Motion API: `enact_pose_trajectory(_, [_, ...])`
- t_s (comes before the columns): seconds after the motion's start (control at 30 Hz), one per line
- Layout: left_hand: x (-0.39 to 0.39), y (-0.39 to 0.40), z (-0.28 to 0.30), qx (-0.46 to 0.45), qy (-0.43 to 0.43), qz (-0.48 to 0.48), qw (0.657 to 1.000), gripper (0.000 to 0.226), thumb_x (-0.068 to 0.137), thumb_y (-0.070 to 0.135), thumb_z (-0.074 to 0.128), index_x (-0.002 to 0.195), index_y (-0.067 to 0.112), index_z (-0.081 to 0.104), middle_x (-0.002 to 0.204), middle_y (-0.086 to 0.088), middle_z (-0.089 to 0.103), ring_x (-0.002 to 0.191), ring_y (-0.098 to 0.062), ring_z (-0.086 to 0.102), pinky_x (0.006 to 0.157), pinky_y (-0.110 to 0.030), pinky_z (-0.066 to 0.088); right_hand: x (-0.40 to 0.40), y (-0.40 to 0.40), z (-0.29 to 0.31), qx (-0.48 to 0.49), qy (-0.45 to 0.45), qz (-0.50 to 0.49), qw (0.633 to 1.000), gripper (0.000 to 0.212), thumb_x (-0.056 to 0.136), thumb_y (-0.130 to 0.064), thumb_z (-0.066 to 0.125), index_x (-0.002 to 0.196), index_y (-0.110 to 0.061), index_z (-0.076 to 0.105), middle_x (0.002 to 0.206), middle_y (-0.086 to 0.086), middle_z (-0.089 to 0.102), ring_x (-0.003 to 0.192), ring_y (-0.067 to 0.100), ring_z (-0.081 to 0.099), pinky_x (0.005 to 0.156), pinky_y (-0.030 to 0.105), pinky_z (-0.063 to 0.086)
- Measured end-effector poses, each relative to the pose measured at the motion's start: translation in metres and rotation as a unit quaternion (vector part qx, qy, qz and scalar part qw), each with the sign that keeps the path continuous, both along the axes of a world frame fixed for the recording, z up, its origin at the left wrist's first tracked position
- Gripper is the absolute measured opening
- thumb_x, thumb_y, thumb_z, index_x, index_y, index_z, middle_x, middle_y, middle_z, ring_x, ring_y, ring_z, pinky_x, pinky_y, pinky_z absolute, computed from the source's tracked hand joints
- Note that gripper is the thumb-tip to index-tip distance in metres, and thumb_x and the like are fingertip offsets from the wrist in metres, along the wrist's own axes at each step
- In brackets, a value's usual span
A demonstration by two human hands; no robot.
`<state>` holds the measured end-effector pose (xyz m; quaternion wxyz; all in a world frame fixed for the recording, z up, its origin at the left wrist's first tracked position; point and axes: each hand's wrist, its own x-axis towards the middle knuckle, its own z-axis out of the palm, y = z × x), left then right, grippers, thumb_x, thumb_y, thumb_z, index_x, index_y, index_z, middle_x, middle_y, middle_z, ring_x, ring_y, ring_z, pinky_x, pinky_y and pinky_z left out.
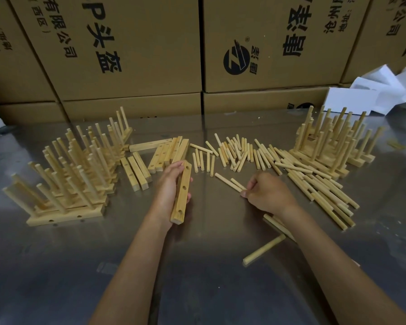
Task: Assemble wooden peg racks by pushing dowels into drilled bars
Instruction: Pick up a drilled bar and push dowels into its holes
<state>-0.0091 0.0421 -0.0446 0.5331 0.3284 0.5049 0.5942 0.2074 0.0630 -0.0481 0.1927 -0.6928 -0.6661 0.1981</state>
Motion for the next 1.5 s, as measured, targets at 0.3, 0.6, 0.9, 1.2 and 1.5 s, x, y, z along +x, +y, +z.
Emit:
enact_pose_trajectory(0.3, [0.008, -0.007, 0.004, 0.000, 0.055, 0.001, 0.999, 0.021, 0.105, 0.025, 0.050, 0.120, 0.026, 0.065, 0.089, -0.006, 0.065, 0.057, -0.009, 0.057, 0.041, -0.020, 0.046, 0.012, -0.008, 0.004, -0.006, -0.022, 0.017, 1.000, 0.015, 0.088, -0.031, 0.071, 0.080, -0.022, 0.061, 0.079, -0.005, 0.065, 0.084, 0.016, 0.062, 0.076, 0.034, 0.051])
enact_pose_trajectory(0.6, [0.016, -0.016, 0.013, -0.002, 0.004, -0.113, 0.994, 0.022, 0.104, 0.026, 0.051, 0.119, 0.025, 0.066, 0.077, -0.001, 0.066, 0.049, -0.009, 0.055, 0.040, -0.020, 0.044, -0.017, -0.029, 0.018, 0.166, 0.136, 0.139, 0.967, 0.020, 0.094, -0.007, 0.056, 0.101, -0.025, 0.058, 0.084, -0.012, 0.060, 0.071, 0.004, 0.058, 0.055, 0.019, 0.042])
enact_pose_trajectory(0.9, [0.020, -0.020, 0.022, 0.043, 0.061, -0.102, 0.992, 0.021, 0.102, 0.019, 0.054, 0.117, 0.023, 0.068, 0.082, -0.005, 0.064, 0.053, -0.006, 0.058, 0.042, -0.021, 0.041, -0.029, -0.036, 0.016, 0.273, 0.162, 0.142, 0.938, 0.016, 0.091, -0.010, 0.061, 0.099, -0.022, 0.067, 0.080, -0.016, 0.058, 0.067, -0.005, 0.050, 0.056, 0.011, 0.034])
enact_pose_trajectory(1.2, [0.024, -0.024, 0.018, 0.068, 0.098, -0.071, 0.990, 0.020, 0.099, 0.021, 0.061, 0.112, 0.029, 0.074, 0.079, 0.001, 0.070, 0.067, -0.005, 0.064, 0.048, -0.022, 0.045, -0.033, -0.039, 0.016, 0.307, 0.148, 0.184, 0.922, 0.013, 0.090, 0.001, 0.062, 0.096, -0.008, 0.068, 0.084, -0.003, 0.062, 0.069, -0.003, 0.047, 0.064, 0.009, 0.033])
enact_pose_trajectory(1.5, [0.034, -0.027, 0.015, 0.073, 0.127, -0.076, 0.986, 0.028, 0.099, 0.023, 0.061, 0.122, 0.035, 0.071, 0.098, 0.000, 0.074, 0.084, -0.006, 0.065, 0.056, -0.019, 0.047, -0.031, -0.034, 0.009, 0.250, 0.215, 0.130, 0.935, 0.020, 0.090, -0.001, 0.061, 0.096, -0.019, 0.069, 0.080, -0.007, 0.066, 0.071, 0.008, 0.059, 0.058, 0.022, 0.044])
